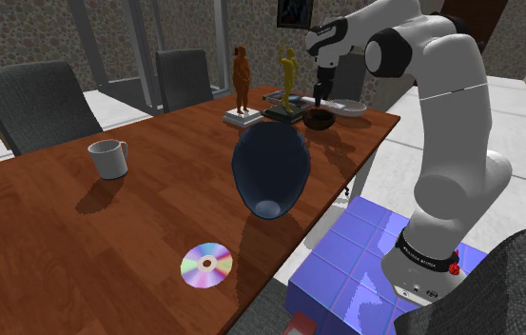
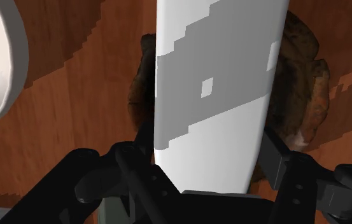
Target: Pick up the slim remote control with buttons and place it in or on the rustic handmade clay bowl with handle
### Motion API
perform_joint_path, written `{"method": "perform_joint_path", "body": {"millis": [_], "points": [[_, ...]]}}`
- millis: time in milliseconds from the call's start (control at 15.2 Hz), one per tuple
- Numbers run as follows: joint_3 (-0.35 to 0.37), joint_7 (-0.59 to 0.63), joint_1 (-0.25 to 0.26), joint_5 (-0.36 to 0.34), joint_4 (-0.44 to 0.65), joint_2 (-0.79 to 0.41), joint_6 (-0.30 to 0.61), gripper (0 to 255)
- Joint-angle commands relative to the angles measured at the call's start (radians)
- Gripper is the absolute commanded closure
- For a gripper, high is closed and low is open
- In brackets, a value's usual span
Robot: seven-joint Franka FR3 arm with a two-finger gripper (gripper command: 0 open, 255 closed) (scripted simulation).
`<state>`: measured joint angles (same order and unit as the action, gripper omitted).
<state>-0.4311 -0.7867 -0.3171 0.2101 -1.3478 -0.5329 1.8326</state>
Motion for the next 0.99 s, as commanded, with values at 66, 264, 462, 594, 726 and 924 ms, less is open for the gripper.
{"method": "perform_joint_path", "body": {"millis": [66,264,462,594,726,924], "points": [[0.001,-0.002,0.002,0.002,-0.020,-0.003,0.023,255],[0.001,-0.002,0.002,0.002,-0.020,-0.003,0.023,255],[0.001,-0.002,0.002,0.002,-0.020,-0.003,0.023,255],[0.001,-0.002,0.002,0.002,-0.020,-0.003,0.023,0],[0.001,-0.002,0.002,0.002,-0.020,-0.003,0.023,0],[0.000,0.001,-0.001,-0.001,0.008,0.001,-0.008,0]]}}
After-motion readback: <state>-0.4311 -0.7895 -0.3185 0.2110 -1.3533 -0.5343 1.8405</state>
